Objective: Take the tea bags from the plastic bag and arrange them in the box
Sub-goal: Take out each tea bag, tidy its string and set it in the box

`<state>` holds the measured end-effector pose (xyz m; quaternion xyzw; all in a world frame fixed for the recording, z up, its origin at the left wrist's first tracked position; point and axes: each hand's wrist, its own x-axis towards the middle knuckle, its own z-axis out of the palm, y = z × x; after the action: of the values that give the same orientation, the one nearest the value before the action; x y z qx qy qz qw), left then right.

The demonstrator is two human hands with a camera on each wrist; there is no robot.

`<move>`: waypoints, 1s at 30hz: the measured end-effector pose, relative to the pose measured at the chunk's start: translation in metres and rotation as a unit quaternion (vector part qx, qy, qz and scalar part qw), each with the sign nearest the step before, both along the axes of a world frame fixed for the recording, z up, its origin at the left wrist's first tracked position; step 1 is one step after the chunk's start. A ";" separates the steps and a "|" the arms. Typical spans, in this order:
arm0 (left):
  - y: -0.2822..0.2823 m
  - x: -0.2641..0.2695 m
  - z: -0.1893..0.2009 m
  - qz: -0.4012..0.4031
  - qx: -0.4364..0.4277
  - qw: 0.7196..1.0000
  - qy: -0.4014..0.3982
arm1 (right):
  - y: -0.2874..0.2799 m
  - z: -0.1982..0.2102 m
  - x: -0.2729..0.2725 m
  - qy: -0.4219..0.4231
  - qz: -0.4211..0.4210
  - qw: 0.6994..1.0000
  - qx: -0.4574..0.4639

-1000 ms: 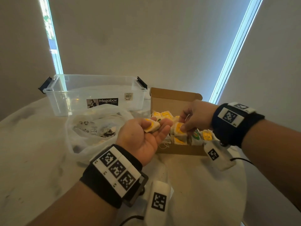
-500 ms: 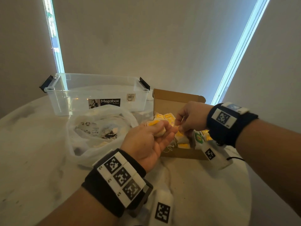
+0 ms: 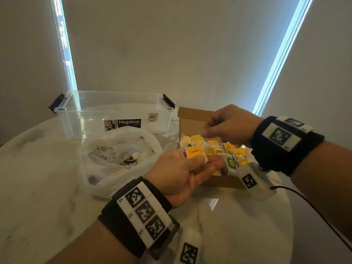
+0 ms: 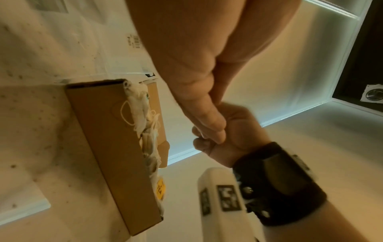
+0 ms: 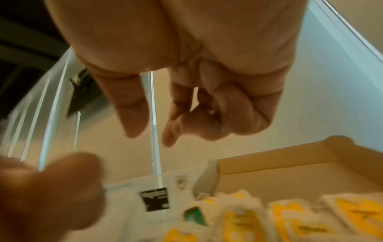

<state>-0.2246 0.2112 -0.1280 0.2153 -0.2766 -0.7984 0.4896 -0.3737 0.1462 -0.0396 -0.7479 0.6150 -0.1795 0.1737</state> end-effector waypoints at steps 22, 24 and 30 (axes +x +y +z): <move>0.019 -0.008 0.012 0.025 -0.059 0.982 -0.176 | 0.043 0.012 -0.014 -0.009 0.127 0.990 -0.068; 0.018 -0.008 0.012 0.036 -0.054 0.980 -0.189 | 0.044 0.012 -0.014 0.021 0.142 0.988 -0.049; 0.021 -0.001 0.011 0.069 -0.057 0.959 -0.270 | 0.040 0.018 -0.015 0.039 0.121 0.992 -0.025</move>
<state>-0.2251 0.2326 -0.1165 0.4130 -0.4278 -0.6581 0.4619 -0.3890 0.1862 -0.0214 -0.8275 0.5216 -0.1427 0.1511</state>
